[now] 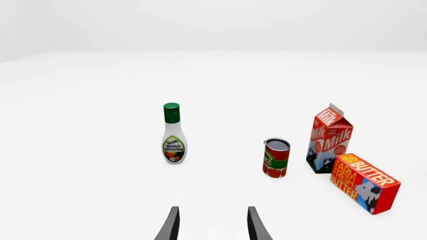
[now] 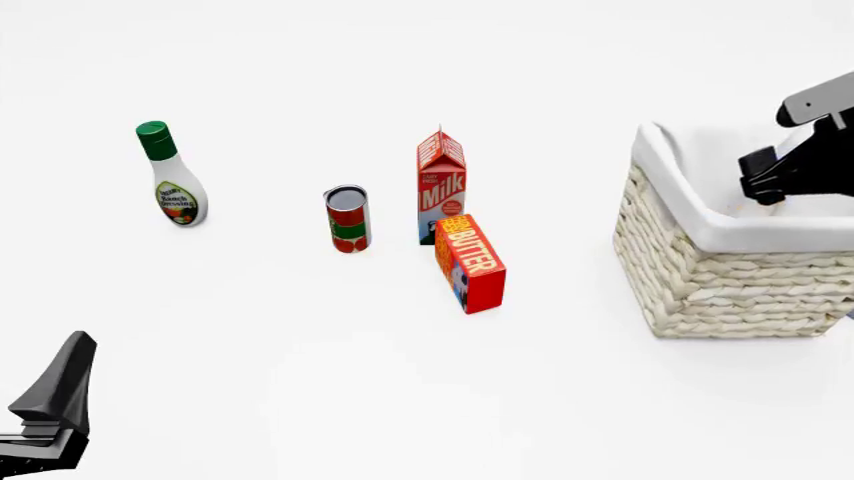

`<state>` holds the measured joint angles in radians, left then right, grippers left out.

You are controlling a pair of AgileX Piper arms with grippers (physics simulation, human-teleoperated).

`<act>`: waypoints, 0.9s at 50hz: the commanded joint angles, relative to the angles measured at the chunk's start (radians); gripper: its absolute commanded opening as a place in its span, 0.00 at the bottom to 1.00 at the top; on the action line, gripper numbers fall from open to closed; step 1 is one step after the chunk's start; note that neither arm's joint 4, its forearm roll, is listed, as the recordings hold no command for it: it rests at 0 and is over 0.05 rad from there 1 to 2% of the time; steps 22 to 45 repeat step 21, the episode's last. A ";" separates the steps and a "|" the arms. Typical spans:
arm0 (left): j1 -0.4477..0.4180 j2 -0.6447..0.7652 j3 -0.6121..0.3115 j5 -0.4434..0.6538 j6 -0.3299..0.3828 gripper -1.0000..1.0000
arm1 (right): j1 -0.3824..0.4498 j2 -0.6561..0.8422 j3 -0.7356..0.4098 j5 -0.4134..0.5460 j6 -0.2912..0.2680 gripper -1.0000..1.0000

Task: Pick the alphabet soup and place it in the basket.

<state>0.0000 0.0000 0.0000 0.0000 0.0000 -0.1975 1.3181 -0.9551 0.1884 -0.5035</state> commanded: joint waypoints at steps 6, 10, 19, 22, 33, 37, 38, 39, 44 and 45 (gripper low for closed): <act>0.000 0.000 0.000 0.000 0.000 1.00 | -0.004 -0.014 -0.008 0.010 0.003 1.00; 0.000 0.000 0.000 0.000 0.000 1.00 | -0.004 -0.022 -0.009 0.017 0.002 1.00; 0.000 0.000 0.000 0.000 0.000 1.00 | 0.003 -0.060 -0.021 0.047 0.007 1.00; 0.000 0.000 0.000 0.000 0.000 1.00 | 0.006 -0.072 -0.026 0.055 0.009 1.00; 0.000 0.000 0.000 0.000 0.000 1.00 | 0.006 -0.072 -0.026 0.055 0.009 1.00; 0.000 0.000 0.000 0.000 0.000 1.00 | 0.006 -0.072 -0.026 0.055 0.009 1.00; 0.000 0.000 0.000 0.000 0.000 1.00 | 0.006 -0.072 -0.026 0.055 0.009 1.00; 0.000 0.000 0.000 0.000 0.000 1.00 | 0.006 -0.072 -0.026 0.055 0.009 1.00; 0.000 0.000 0.000 0.000 0.000 1.00 | 0.006 -0.072 -0.026 0.055 0.009 1.00; 0.000 0.000 0.000 0.000 0.000 1.00 | 0.006 -0.072 -0.026 0.055 0.009 1.00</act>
